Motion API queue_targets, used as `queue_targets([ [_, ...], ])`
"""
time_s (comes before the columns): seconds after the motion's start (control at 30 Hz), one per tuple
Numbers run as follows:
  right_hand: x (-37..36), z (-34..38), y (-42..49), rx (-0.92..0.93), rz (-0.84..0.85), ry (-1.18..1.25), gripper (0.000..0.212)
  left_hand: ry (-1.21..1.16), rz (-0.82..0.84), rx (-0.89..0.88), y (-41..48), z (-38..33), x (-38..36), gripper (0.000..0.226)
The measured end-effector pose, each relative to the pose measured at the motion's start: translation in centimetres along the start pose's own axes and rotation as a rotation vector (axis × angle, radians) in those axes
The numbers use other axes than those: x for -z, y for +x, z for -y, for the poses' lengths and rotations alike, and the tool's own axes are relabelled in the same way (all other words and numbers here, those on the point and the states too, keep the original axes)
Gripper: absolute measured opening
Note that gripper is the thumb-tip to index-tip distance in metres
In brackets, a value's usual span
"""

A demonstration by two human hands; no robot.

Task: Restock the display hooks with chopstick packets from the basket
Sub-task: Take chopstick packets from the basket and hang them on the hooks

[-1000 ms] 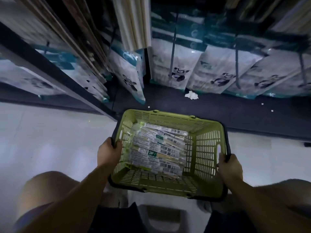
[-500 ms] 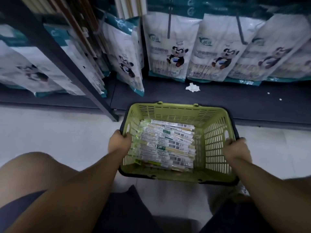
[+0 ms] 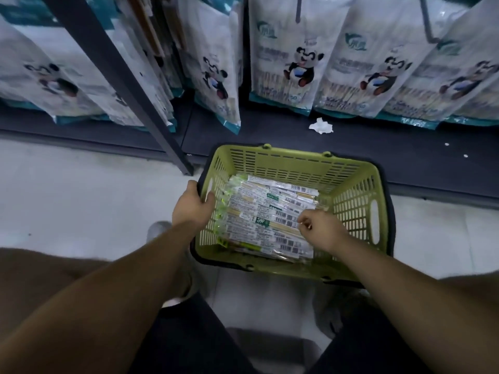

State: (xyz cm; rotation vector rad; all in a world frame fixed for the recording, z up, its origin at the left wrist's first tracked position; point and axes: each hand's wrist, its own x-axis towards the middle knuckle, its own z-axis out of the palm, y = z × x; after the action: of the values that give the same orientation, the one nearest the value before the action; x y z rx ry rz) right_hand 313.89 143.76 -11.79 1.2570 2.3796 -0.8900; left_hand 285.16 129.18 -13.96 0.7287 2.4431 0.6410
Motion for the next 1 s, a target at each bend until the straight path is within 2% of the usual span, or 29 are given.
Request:
queue_targets([
  [0.33,-6.0,2.8,7.2,0.037,0.044,-0.003,0.058,-0.102,-0.032,-0.055,0.5,1.2,-1.0,0.031],
  [0.6,-6.6,3.0,8.3,0.052,0.043,-0.096,0.046,-0.070,-0.027,-0.056,0.4,0.7,-0.7,0.026],
  [0.73,-6.3,2.7,8.2,0.051,-0.013,-0.119,0.031,-0.078,-0.023,-0.059,0.2,0.3,-0.5,0.027],
  [0.87,-5.6,2.8,8.0,0.073,-0.036,-0.152,0.028,-0.066,-0.019,-0.052,0.1,0.0,-0.3,0.027],
  [1.0,-4.1,2.8,7.2,0.104,-0.061,-0.122,0.027,-0.024,0.093,-0.011,0.4,-0.2,0.2,0.029],
])
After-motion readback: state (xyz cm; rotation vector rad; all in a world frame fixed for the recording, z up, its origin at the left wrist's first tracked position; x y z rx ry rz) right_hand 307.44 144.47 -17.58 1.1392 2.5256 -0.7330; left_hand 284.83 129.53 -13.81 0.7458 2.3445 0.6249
